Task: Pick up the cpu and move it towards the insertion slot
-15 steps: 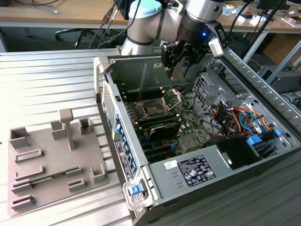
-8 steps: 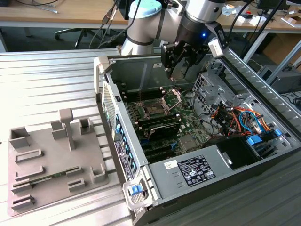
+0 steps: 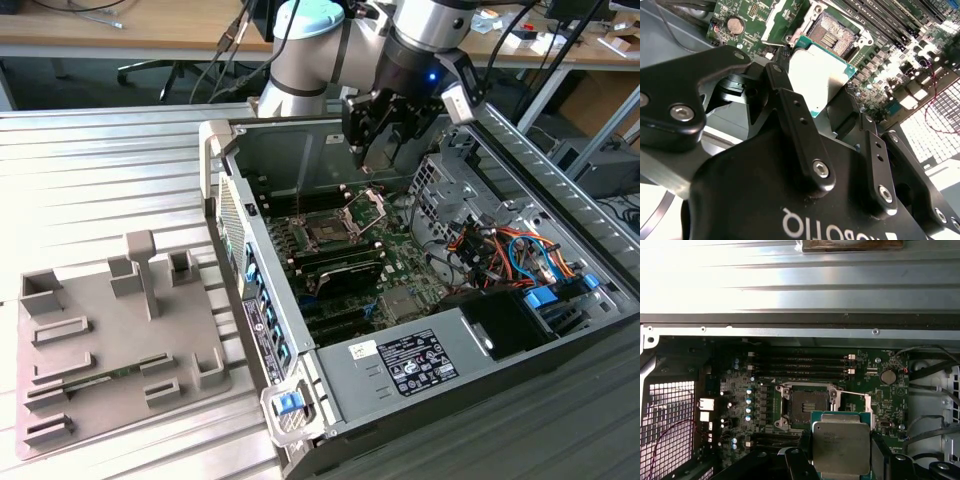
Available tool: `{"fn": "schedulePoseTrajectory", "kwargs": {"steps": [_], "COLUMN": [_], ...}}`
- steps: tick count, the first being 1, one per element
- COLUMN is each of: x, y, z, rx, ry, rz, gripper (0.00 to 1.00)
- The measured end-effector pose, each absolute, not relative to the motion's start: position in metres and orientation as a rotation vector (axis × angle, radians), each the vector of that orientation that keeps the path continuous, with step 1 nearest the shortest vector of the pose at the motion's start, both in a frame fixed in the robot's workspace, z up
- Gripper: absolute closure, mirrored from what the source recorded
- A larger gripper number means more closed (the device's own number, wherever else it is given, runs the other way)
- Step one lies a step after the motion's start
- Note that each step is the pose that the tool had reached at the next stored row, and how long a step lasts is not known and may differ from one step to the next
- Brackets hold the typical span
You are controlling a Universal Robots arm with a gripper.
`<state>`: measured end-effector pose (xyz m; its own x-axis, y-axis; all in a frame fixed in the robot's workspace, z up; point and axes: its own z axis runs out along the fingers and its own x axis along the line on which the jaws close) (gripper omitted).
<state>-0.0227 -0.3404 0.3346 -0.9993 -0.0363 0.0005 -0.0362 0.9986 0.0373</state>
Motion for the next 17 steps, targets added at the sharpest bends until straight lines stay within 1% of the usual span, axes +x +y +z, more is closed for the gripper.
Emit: {"fn": "schedulePoseTrajectory", "kwargs": {"steps": [17], "x": [-0.0227], "y": [-0.3404], "z": [0.3308], "rx": [0.057], "ry": [-3.139], "rz": [-0.059], "gripper": [0.45]}}
